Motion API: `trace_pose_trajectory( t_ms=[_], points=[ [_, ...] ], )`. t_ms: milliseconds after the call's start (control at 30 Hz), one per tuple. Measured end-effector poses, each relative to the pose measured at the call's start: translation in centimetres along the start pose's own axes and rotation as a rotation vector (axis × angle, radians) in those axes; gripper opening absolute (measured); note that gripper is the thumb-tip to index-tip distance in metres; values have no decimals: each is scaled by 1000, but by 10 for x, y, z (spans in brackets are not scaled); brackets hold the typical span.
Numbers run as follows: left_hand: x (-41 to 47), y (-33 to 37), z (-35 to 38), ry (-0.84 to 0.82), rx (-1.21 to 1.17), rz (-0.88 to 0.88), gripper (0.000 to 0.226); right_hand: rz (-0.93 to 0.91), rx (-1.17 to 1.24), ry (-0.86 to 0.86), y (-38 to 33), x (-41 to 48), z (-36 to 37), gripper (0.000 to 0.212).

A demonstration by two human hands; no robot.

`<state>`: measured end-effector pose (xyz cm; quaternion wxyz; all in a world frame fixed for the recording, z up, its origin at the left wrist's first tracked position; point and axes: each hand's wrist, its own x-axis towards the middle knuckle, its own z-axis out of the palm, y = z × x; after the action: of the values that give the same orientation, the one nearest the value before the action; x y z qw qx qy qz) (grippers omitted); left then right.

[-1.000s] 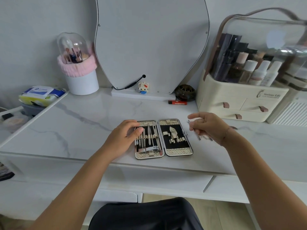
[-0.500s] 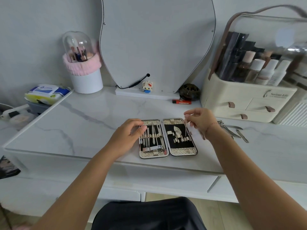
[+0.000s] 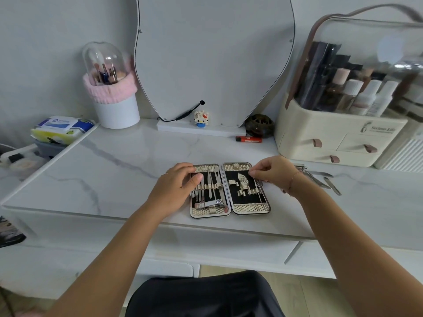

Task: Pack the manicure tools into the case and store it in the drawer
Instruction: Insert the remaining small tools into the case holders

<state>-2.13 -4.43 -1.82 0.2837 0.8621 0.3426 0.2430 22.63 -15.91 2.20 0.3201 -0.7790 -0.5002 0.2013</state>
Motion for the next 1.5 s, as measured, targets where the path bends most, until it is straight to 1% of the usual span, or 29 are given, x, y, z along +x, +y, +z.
trace_pose_trajectory(
  t_ms=[100, 200, 267, 333, 433, 500, 567, 633, 667, 733, 800, 933, 1033, 1100, 1200, 1300, 1500],
  points=[
    [0, 1, 1, -3, 64, 7, 58, -12, -15, -26, 0, 0, -3, 11],
    [0, 0, 0, -9, 61, 5, 69, -9, -34, -54, 1, -2, -6, 10],
    [1, -1, 1, -5, 52, 5, 70, -23, -1, -34, 3, -5, -11, 13],
    [1, -2, 1, -1, 43, 4, 68, -31, 60, 70, 6, -7, -21, 18],
    [2, -4, 2, 1, 28, 5, 67, 12, 111, 276, 18, -7, -41, 16],
    [2, -5, 1, 3, 13, 3, 67, 79, 76, 318, 25, -9, -51, 11],
    [3, -5, 1, 8, 0, 2, 68, 125, -17, 273, 31, -10, -54, 10],
    [3, -4, 1, 8, -6, 0, 68, 154, -138, 190, 31, -10, -52, 9],
    [2, -4, 1, 6, -6, -1, 69, 172, -200, 157, 32, -9, -50, 11],
    [2, -4, 1, 2, -7, -3, 69, 213, -274, 122, 32, -8, -46, 21],
    [1, -5, 1, 1, -6, -2, 69, 229, -291, 120, 32, -7, -45, 28],
    [2, -5, 1, -1, -4, -5, 68, 286, -312, 93, 31, -4, -45, 29],
    [3, -5, 2, 2, -13, -3, 68, 285, -346, 45, 31, -2, -46, 44],
    [2, -5, 2, 1, -14, -3, 68, 267, -384, 22, 31, -1, -47, 50],
    [2, -4, 1, 1, -11, -4, 68, 265, -430, 14, 32, 1, -47, 41],
    [1, -2, 1, 3, -13, -6, 68, 263, -445, 39, 31, 5, -46, 36],
    [1, -2, 1, 3, -26, -11, 66, 250, -451, 41, 34, 7, -50, 46]
  ],
)
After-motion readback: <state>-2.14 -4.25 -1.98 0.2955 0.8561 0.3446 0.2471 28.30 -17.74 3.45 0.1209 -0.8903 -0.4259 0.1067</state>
